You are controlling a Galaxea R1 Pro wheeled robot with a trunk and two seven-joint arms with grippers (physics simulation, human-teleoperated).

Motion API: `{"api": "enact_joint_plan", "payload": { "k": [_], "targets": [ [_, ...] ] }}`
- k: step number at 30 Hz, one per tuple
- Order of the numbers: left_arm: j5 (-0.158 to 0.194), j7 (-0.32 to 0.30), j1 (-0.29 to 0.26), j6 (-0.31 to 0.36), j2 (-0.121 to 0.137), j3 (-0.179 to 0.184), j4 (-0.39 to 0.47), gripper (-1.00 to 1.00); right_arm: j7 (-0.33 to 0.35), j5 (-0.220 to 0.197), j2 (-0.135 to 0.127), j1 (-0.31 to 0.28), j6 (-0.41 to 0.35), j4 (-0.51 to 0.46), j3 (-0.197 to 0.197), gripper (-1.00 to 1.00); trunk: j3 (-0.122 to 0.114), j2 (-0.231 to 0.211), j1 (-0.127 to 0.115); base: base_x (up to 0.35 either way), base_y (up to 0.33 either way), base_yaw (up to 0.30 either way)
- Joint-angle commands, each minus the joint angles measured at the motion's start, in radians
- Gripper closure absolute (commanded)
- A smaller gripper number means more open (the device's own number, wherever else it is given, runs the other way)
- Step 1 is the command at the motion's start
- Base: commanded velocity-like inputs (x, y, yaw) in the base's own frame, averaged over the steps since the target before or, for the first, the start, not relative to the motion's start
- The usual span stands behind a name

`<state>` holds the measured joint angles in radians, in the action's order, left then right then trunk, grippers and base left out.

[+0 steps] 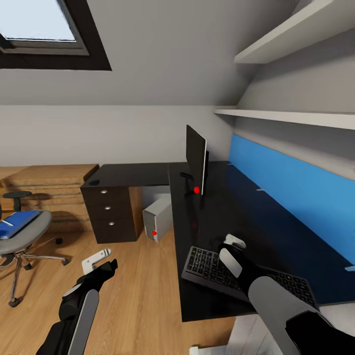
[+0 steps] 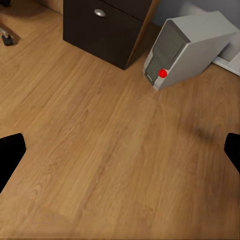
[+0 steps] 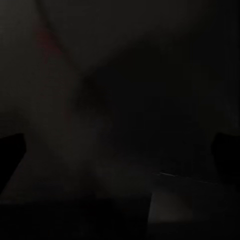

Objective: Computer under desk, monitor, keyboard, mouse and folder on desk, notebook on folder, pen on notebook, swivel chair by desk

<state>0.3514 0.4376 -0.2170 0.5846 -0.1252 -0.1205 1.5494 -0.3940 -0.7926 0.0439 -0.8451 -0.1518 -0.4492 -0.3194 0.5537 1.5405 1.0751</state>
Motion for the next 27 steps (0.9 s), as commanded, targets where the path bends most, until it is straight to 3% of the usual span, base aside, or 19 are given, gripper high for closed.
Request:
{"api": "enact_joint_plan", "payload": {
  "k": [1, 9, 27],
  "targets": [
    [0.011, 0.007, -0.001, 0.003, -0.001, -0.001, 0.001, -1.0, -0.011, -0.02, -0.001, 0.0, -0.006, 0.01, -0.004, -1.0, 0.001, 0.001, 0.0, -0.15, 0.007, 0.0],
    [0.011, 0.007, -0.001, 0.003, -0.001, 0.001, 0.001, -1.0, -0.011, -0.02, -0.001, 0.0, -0.006, 0.01, -0.006, -1.0, 0.001, 0.001, 0.0, -0.209, 0.03, 0.0],
    [0.011, 0.007, -0.001, 0.003, -0.001, 0.013, 0.0, -1.0, -0.011, -0.019, 0.006, 0.0, -0.006, 0.01, -0.007, -1.0, 0.001, 0.001, 0.0, -0.011, 0.001, 0.0]
  ]
}}
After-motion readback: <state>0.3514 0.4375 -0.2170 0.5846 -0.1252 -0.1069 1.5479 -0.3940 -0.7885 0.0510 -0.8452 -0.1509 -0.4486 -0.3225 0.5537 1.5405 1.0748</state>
